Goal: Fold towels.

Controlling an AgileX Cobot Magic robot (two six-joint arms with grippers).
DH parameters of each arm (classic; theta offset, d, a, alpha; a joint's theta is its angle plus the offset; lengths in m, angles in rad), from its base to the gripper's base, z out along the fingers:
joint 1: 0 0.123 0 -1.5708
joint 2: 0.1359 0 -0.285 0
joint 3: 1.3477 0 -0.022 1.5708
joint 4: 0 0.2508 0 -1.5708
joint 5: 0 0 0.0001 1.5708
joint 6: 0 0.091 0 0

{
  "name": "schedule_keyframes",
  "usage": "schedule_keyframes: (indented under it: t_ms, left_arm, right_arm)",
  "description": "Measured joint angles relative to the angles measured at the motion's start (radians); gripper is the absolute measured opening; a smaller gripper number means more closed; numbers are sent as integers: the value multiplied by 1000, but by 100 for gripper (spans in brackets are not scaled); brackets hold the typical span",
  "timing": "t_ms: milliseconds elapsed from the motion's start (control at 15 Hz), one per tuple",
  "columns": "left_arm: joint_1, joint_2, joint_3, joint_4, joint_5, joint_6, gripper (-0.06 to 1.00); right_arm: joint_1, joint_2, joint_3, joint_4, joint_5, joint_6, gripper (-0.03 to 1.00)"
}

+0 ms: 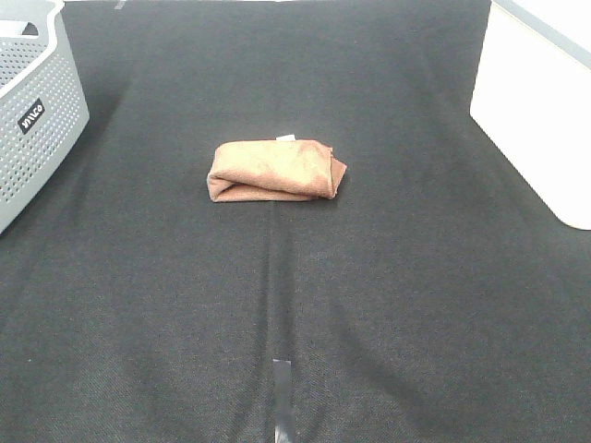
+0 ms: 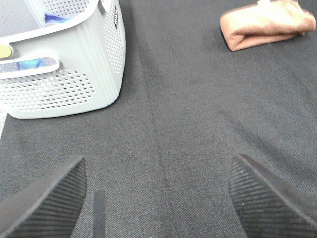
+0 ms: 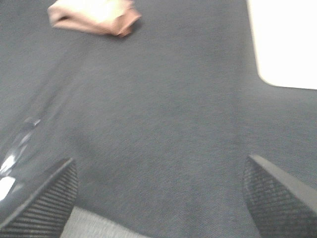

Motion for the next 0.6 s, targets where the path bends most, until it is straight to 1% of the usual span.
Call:
schedule_keyframes:
  t_ms: [200,600]
  left_arm:
    - [0,0,0,0,0,1,76]
    - [0,0,0,0,0,2,76]
  right_arm:
    - [-5,-84,0,2,2,-1,85]
    - [-5,-89,0,4,2,-1,85]
